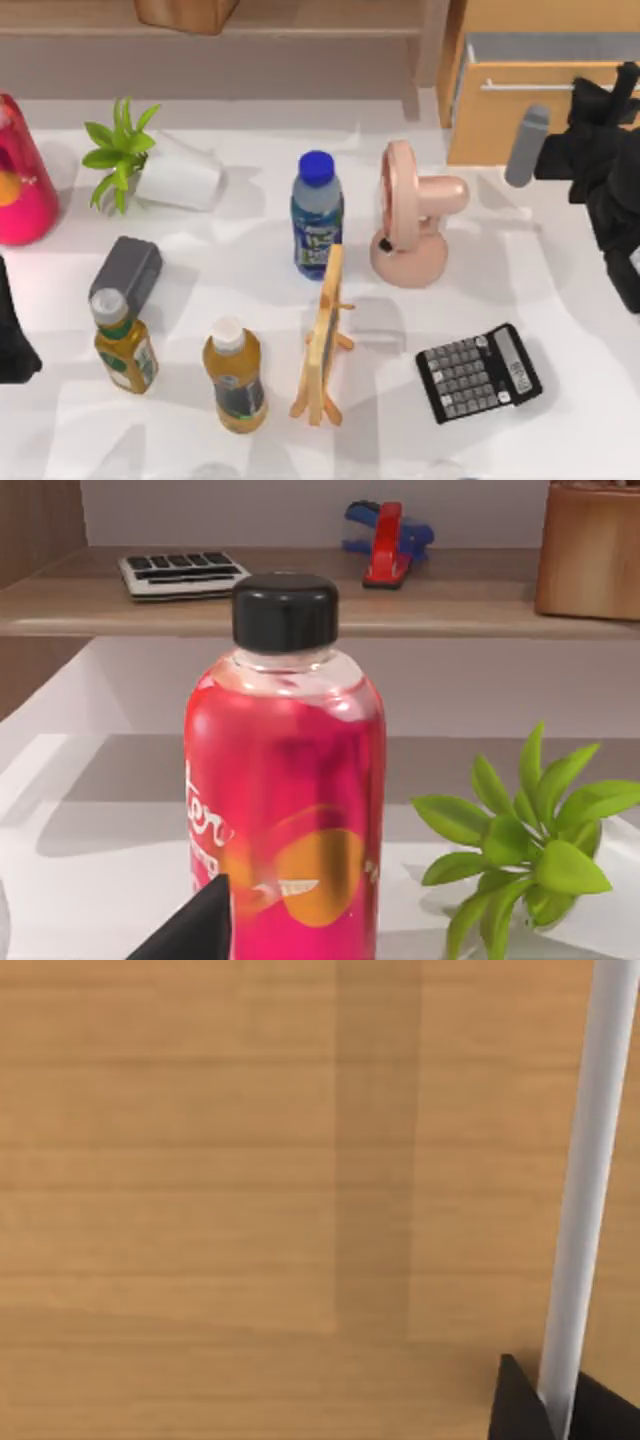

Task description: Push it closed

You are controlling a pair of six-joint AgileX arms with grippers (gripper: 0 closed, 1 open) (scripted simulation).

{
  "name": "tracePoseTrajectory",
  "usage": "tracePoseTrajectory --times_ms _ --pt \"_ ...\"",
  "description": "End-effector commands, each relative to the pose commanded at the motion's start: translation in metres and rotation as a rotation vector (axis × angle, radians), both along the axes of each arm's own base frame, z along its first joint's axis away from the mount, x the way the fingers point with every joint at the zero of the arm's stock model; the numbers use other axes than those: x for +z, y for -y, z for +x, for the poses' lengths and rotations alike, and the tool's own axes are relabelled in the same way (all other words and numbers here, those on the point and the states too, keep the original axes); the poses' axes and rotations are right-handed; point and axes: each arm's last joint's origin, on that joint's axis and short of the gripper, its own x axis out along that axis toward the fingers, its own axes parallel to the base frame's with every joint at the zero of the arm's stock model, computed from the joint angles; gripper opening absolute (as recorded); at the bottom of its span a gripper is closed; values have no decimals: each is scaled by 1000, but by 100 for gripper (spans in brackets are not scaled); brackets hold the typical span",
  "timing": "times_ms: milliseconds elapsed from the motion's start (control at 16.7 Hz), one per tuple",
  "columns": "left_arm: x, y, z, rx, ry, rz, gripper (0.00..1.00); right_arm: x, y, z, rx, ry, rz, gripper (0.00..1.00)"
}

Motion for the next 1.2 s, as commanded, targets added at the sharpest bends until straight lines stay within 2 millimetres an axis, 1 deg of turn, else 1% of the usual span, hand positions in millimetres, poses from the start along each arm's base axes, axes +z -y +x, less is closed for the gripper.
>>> tracePoseTrajectory --times_ms 120,540,660,900,1200 --pt "0 0 0 0 0 0 100 2 0 9 0 8 1 0" --pt "0 0 0 0 0 0 100 -1 0 53 1 -5 0 0" --pt "0 0 0 0 0 0 100 -2 1 59 0 -8 -1 0" --pt "0 0 0 0 0 0 100 -2 1 60 0 -8 -2 0" --pt "0 0 0 0 0 0 100 -2 1 60 0 -8 -2 38"
